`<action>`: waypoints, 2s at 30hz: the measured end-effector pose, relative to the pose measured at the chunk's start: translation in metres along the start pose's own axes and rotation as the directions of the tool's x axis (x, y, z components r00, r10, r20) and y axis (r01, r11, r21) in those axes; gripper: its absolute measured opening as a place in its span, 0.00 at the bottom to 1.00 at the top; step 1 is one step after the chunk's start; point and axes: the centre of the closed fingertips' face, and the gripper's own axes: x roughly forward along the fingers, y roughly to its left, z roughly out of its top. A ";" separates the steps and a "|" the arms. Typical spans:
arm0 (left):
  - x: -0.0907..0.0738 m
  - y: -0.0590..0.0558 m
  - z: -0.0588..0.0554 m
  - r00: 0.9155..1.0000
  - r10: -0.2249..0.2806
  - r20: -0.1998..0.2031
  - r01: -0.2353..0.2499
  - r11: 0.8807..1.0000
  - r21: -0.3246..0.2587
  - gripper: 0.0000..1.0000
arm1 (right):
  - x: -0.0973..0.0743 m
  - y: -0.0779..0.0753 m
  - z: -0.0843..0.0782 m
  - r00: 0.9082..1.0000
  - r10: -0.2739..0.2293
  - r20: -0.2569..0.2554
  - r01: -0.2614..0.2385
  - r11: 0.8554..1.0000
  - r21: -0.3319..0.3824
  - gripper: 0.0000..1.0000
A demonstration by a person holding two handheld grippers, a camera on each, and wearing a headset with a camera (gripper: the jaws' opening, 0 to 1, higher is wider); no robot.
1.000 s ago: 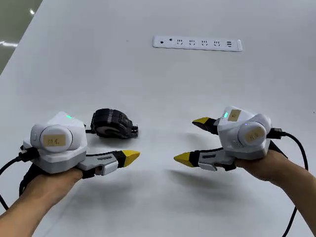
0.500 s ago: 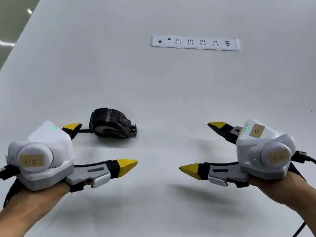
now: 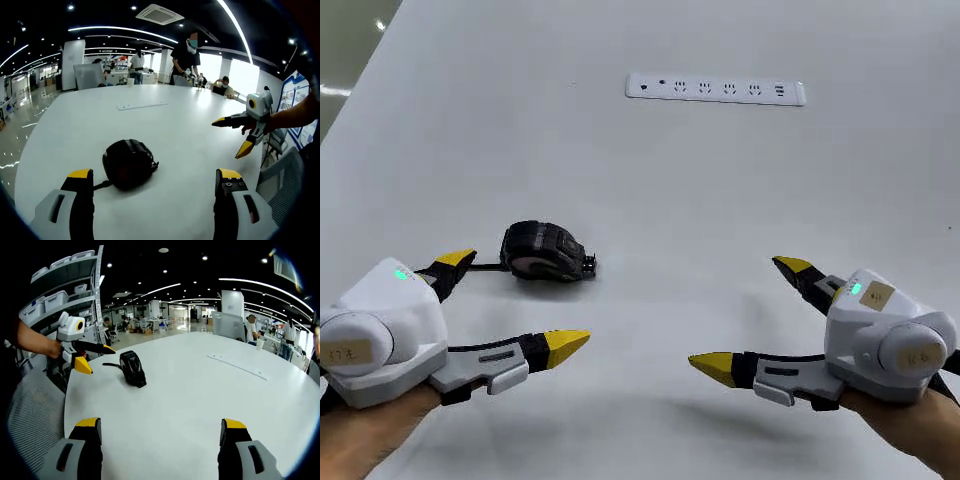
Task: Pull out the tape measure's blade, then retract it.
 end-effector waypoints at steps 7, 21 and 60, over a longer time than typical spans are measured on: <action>-0.004 -0.002 -0.002 1.000 -0.009 0.002 0.009 1.000 -0.009 0.99 | -0.008 0.002 -0.003 1.000 -0.017 0.004 0.017 1.000 0.026 0.99; -0.008 -0.008 -0.004 0.999 -0.029 -0.014 0.029 0.999 0.017 0.99 | -0.017 0.000 -0.001 1.000 -0.027 0.011 0.027 0.999 0.043 0.99; -0.012 -0.007 -0.003 0.999 -0.052 -0.015 0.052 0.999 -0.004 0.99 | -0.025 -0.004 0.004 0.998 -0.054 0.027 0.051 0.996 0.079 0.99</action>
